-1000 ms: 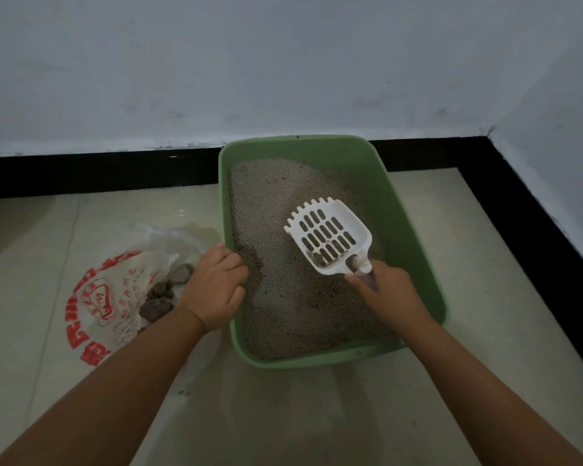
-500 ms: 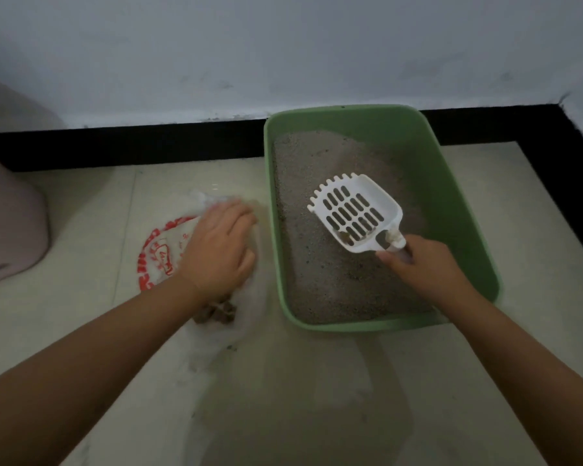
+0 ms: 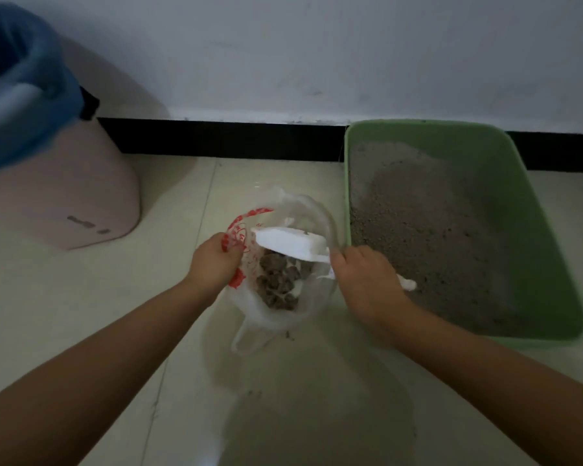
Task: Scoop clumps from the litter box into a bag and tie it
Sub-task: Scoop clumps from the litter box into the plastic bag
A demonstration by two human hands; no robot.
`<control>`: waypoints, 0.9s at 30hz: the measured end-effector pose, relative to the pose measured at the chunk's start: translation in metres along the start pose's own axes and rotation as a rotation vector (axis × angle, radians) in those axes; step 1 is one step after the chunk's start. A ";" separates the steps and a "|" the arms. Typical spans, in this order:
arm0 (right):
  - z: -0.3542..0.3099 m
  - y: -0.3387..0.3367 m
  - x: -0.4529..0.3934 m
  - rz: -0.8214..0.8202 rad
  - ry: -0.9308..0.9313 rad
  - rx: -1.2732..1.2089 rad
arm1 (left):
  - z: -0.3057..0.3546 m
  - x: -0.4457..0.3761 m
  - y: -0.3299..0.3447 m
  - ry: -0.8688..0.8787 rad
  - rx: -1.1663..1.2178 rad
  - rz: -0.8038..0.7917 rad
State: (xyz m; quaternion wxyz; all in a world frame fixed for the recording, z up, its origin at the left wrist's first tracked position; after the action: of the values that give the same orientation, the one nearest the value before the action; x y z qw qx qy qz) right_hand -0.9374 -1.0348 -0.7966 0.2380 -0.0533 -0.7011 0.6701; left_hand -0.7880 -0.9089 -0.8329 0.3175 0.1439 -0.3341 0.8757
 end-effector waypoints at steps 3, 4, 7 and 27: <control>-0.005 -0.001 -0.005 0.031 -0.025 0.033 | 0.004 -0.004 -0.003 -0.005 0.024 0.031; -0.007 0.003 -0.005 -0.006 -0.036 0.062 | 0.004 -0.005 -0.004 -0.007 0.039 0.033; -0.001 -0.005 -0.004 0.006 0.001 0.107 | 0.005 -0.006 -0.004 -0.011 0.066 0.035; 0.138 -0.019 0.044 0.079 0.397 -0.445 | 0.029 -0.008 0.007 -0.041 0.387 0.080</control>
State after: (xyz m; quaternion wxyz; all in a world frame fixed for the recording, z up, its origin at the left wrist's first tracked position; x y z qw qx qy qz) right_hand -1.0272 -1.1451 -0.7648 0.3266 -0.2613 -0.7680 0.4850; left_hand -0.7849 -0.9362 -0.8184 0.2421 0.2067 -0.1712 0.9324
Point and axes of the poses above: each hand's wrist, its own x-axis away from the middle knuckle, its own y-axis out of the palm, z = x × y, the point moved 7 cm from there along -x, towards the middle knuckle, and after that the axes turned 7 degrees about -z, right-handed, at the moved point
